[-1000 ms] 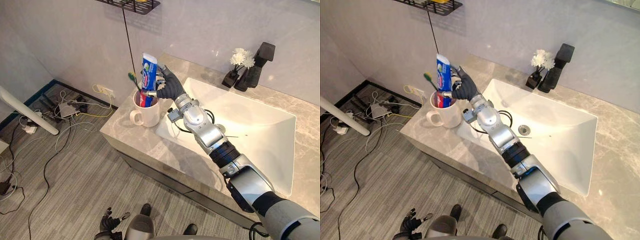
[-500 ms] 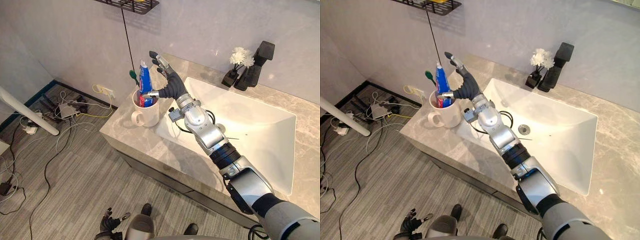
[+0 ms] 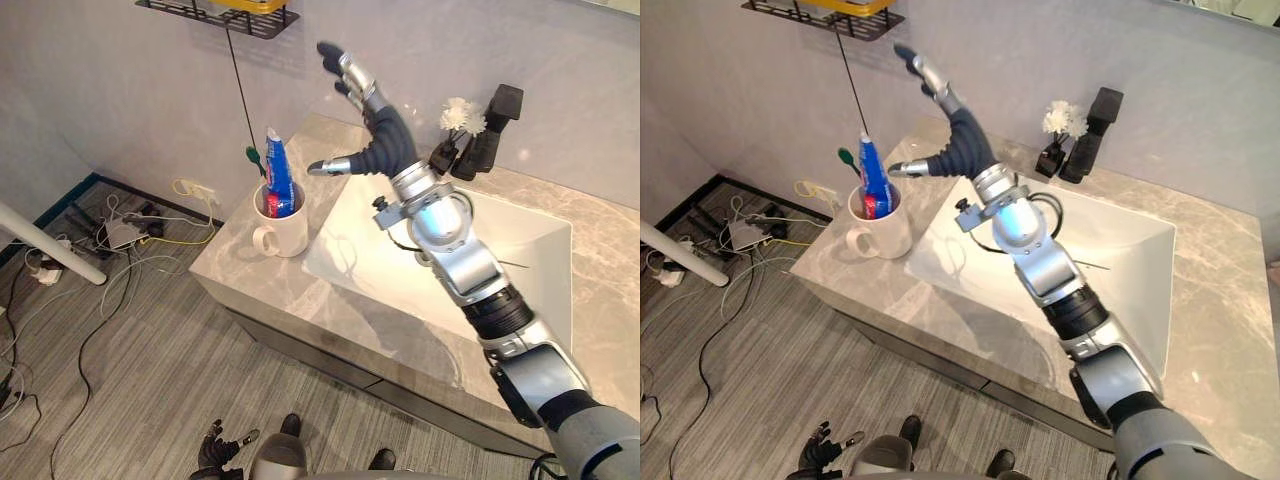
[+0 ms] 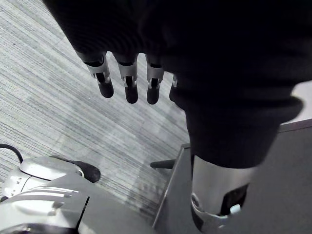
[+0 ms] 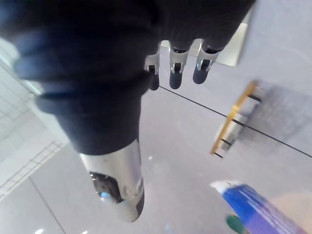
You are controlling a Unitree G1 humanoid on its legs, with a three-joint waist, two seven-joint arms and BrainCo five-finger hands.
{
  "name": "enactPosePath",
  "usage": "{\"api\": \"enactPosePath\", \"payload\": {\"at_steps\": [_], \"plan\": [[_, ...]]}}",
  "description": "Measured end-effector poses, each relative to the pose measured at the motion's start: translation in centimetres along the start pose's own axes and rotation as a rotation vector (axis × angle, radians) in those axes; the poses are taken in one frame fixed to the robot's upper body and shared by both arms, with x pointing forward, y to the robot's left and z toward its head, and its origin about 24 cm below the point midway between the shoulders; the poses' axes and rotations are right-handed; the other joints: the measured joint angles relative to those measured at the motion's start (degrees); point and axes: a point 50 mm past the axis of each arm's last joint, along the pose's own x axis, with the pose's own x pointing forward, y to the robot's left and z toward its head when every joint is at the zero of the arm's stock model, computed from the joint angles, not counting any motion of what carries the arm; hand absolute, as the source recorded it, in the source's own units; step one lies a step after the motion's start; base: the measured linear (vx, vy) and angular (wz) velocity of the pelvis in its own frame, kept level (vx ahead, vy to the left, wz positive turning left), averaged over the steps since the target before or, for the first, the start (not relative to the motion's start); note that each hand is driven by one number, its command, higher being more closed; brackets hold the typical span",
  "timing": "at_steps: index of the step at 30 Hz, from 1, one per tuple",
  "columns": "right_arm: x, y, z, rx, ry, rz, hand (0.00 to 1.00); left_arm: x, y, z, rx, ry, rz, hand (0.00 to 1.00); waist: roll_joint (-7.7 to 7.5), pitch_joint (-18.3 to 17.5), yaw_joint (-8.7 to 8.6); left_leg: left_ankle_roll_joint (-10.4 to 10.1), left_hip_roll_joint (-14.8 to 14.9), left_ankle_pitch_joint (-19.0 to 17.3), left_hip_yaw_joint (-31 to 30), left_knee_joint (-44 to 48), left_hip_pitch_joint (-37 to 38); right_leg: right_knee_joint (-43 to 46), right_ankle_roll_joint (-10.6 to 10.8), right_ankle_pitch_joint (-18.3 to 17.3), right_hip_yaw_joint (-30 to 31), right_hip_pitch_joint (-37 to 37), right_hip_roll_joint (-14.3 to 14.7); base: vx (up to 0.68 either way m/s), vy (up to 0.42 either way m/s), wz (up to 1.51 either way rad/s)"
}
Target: Organize washtable
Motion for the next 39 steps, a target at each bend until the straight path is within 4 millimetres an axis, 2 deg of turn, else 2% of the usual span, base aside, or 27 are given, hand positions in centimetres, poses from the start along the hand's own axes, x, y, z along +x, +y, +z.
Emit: {"api": "enactPosePath", "payload": {"at_steps": [4,6,9,14,16,18,19,21,22,23,25,26,27,28,29,31,33,34,36,39], "plan": [[0.0,-3.4,3.2,-0.042,-0.138,-0.064,0.00,-0.2,0.3,-0.6,0.014,0.016,0.001,0.00,-0.39,-1.27,-1.76,0.01,0.01,0.01,0.87,-0.52,0.49,-0.02,0.00,0.01,1.17,-0.34,-0.03,0.02,0.017,-0.15],[-0.4,-5.9,4.9,-0.081,-0.207,-0.136,0.00,-0.3,0.3,-0.7,0.015,0.020,-0.010,0.00,-0.38,-2.06,-2.71,0.01,-0.04,0.00,1.56,-0.63,0.84,-0.07,0.01,0.02,1.72,-0.35,-0.12,0.01,0.020,-0.16],[-2.4,-9.5,6.6,-0.154,-0.250,-0.257,0.00,-0.3,0.3,-0.8,0.014,0.023,-0.013,0.00,-0.23,-3.94,-3.77,0.02,-0.02,-0.01,2.26,-1.10,1.41,-0.21,0.03,0.03,2.47,-0.40,-0.10,0.00,0.014,-0.12],[-5.4,-13.9,8.8,-0.263,-0.289,-0.450,0.00,-0.4,0.1,-1.3,0.011,0.043,-0.017,0.00,0.73,-5.53,-6.18,0.29,0.09,-0.25,4.38,-1.63,1.68,-0.25,0.17,0.62,4.74,-2.04,-0.03,-0.03,0.021,-0.24],[-7.3,-15.6,9.4,-0.333,-0.262,-0.536,0.00,-0.5,-0.1,-1.4,0.004,0.046,-0.019,0.00,1.15,-6.46,-6.76,0.38,0.08,-0.31,5.62,-2.13,1.74,-0.36,0.18,0.99,5.95,-2.85,-0.02,-0.02,0.023,-0.33],[-10.3,-17.5,10.0,-0.422,-0.205,-0.660,0.00,-0.7,0.1,-1.8,-0.014,0.058,-0.007,0.00,1.55,-7.46,-8.27,0.52,0.00,-0.39,6.82,-2.52,1.78,-0.37,0.20,1.23,7.23,-3.68,-0.06,0.00,0.021,-0.27],[-11.2,-18.0,10.1,-0.444,-0.185,-0.692,0.00,-0.7,0.2,-1.9,-0.019,0.062,-0.001,0.00,1.61,-7.66,-8.86,0.53,-0.04,-0.40,6.84,-2.59,1.78,-0.38,0.20,1.24,7.34,-3.73,-0.08,0.01,0.018,-0.19],[-15.2,-20.0,10.6,-0.542,-0.079,-0.831,0.00,-0.8,0.0,-2.1,-0.033,0.069,0.001,0.00,1.83,-8.75,-10.06,0.53,-0.04,-0.40,7.69,-3.05,1.80,-0.37,0.29,1.32,7.75,-4.39,-0.06,0.02,0.010,-0.15],[-16.3,-20.4,10.7,-0.562,-0.052,-0.874,0.00,-0.8,-0.1,-2.1,-0.036,0.070,0.000,0.00,1.87,-8.94,-10.41,0.54,-0.04,-0.40,7.68,-3.11,1.82,-0.38,0.29,1.32,7.73,-4.37,-0.06,0.02,0.004,-0.09],[-18.8,-20.9,10.7,-0.597,0.011,-0.961,0.00,-0.9,-0.1,-2.2,-0.046,0.072,0.002,0.00,1.86,-9.34,-10.91,0.53,-0.03,-0.40,7.86,-3.16,1.96,-0.39,0.29,1.32,7.84,-4.40,-0.04,0.01,0.002,-0.04],[-22.6,-20.9,10.1,-0.633,0.126,-1.115,0.00,-0.9,-0.1,-2.2,-0.062,0.076,0.011,0.00,1.65,-9.51,-12.17,0.53,-0.03,-0.40,8.15,-3.18,2.24,-0.38,0.29,1.32,8.10,-4.31,-0.05,0.00,0.000,-0.09],[-23.7,-20.7,9.9,-0.649,0.169,-1.148,0.00,-0.9,-0.2,-2.2,-0.069,0.076,0.008,0.00,1.86,-9.80,-12.22,0.56,-0.03,-0.43,8.38,-3.20,2.26,-0.39,0.29,1.32,8.31,-4.43,-0.05,-0.02,0.001,-0.13],[-26.1,-20.0,9.7,-0.686,0.273,-1.208,0.00,-0.9,-0.5,-2.2,-0.084,0.076,0.005,0.00,2.12,-10.38,-12.18,0.65,0.05,-0.70,8.85,-3.20,2.33,-0.42,0.32,1.30,8.59,-4.56,-0.01,-0.02,0.005,-0.21],[-28.4,-19.0,9.0,-0.717,0.402,-1.261,0.00,-1.0,-0.7,-2.3,-0.106,0.082,0.008,0.00,2.40,-10.71,-12.10,0.63,0.10,-0.87,9.48,-3.20,2.74,-0.43,0.34,1.28,9.07,-4.50,0.00,-0.02,0.006,-0.21],[-29.6,-18.3,8.7,-0.720,0.469,-1.288,0.00,-1.0,-0.9,-2.3,-0.127,0.085,0.009,0.00,2.56,-10.82,-12.15,0.64,0.10,-0.99,9.69,-3.04,2.80,-0.51,0.37,1.25,9.19,-4.42,0.00,-0.02,0.003,-0.14],[-34.4,-15.0,7.8,-0.721,0.742,-1.389,0.00,-1.0,-1.8,-2.0,-0.179,0.082,0.002,0.00,2.80,-10.95,-12.16,0.66,0.49,-1.15,10.08,-2.46,2.68,-0.46,0.18,1.06,9.07,-4.29,-0.12,-0.04,-0.014,-0.02],[-37.0,-12.3,7.4,-0.688,0.901,-1.458,0.00,-0.9,-2.8,-1.4,-0.208,0.071,-0.017,0.00,2.82,-10.97,-12.00,0.64,0.72,-1.22,10.70,-2.27,2.73,-0.32,0.15,0.96,9.04,-4.23,-0.35,-0.02,-0.003,-0.01],[-37.7,-11.4,7.3,-0.672,0.937,-1.478,0.00,-0.9,-2.8,-1.3,-0.212,0.070,-0.015,0.00,2.83,-10.97,-11.98,0.64,0.82,-1.22,10.93,-2.19,2.74,-0.28,0.17,0.94,9.03,-4.23,-0.32,-0.02,0.006,-0.03],[-39.5,-8.4,6.8,-0.605,1.057,-1.547,0.00,-0.7,-3.1,-0.9,-0.235,0.071,-0.013,0.00,2.94,-10.96,-12.01,0.60,1.03,-1.45,11.29,-1.52,2.70,-0.06,0.32,0.70,9.04,-4.12,-0.27,-0.03,-0.011,-0.03],[-40.6,-5.7,5.5,-0.469,1.149,-1.563,0.00,-0.6,-3.2,-0.8,-0.239,0.070,-0.014,0.00,3.35,-10.87,-12.06,0.73,1.26,-2.41,12.28,-0.18,2.98,0.91,0.31,0.09,9.21,-4.11,-0.44,-0.02,0.004,-0.12]]}}
